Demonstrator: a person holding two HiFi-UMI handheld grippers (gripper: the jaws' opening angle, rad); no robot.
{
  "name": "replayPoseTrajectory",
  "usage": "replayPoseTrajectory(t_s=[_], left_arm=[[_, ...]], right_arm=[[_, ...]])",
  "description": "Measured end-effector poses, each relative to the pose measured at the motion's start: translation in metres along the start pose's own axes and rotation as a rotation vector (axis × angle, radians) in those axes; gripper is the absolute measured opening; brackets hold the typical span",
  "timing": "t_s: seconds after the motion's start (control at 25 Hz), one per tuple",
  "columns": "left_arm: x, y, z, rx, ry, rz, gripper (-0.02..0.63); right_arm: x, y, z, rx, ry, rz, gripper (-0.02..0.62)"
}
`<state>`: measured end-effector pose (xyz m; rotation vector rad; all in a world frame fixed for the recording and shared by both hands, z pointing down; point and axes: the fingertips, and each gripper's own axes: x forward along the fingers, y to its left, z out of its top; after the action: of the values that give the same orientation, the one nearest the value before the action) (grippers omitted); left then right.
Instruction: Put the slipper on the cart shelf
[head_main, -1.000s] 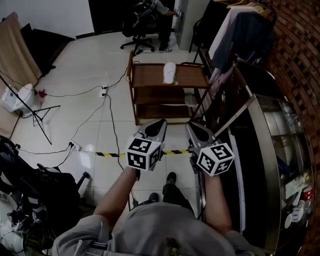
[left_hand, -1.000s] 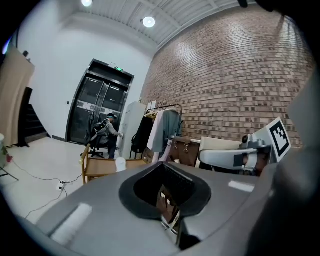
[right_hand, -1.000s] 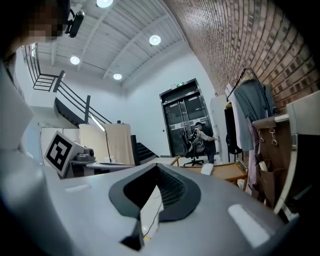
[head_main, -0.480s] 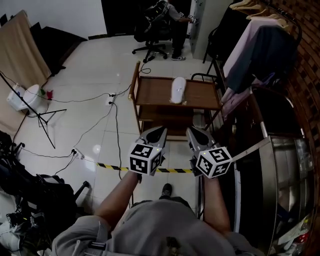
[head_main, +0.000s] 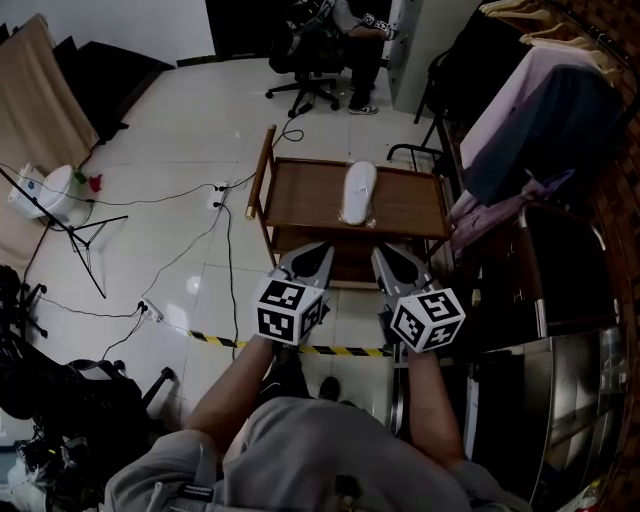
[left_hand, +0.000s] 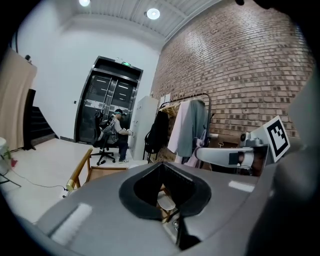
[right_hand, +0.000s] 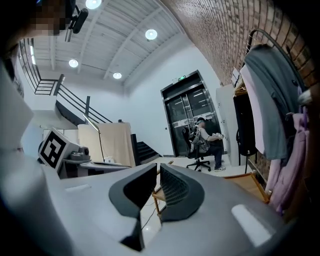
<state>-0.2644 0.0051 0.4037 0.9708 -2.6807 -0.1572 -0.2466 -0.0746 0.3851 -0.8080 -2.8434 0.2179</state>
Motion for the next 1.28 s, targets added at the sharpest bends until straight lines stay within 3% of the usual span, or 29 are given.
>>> replayPoseTrajectory(t_s=[0.44,0.76,0.96,1.16,1.28], left_arm=[[0.104,0.096,0.006,-0.007,0.053,-0.094,0.008],[0.147,0.137,-0.019,-0.032,0.138,-0.174,0.008],[0.183,0.150,-0.045,-0.024,0.187,-0.160,0.008],[0.209,0.170,-0.076,-0.040,0.232,-0.119,0.008],[0.219,0.184,-0.091,-0.061,0.248,-0.088,0.008]], right_arm=[[0.112,-0.075,-0.021,-0.023,0.148,-0.165,0.051],[0.160,-0.108,-0.054,0.047,0.227,-0.302,0.118],[0.188,-0.144,-0.099,0.124,0.289,-0.330,0.154],[0.220,-0.181,-0.157,0.180,0.371,-0.359,0.255],[0.240,-0.198,-0.192,0.205,0.426,-0.375,0.284]])
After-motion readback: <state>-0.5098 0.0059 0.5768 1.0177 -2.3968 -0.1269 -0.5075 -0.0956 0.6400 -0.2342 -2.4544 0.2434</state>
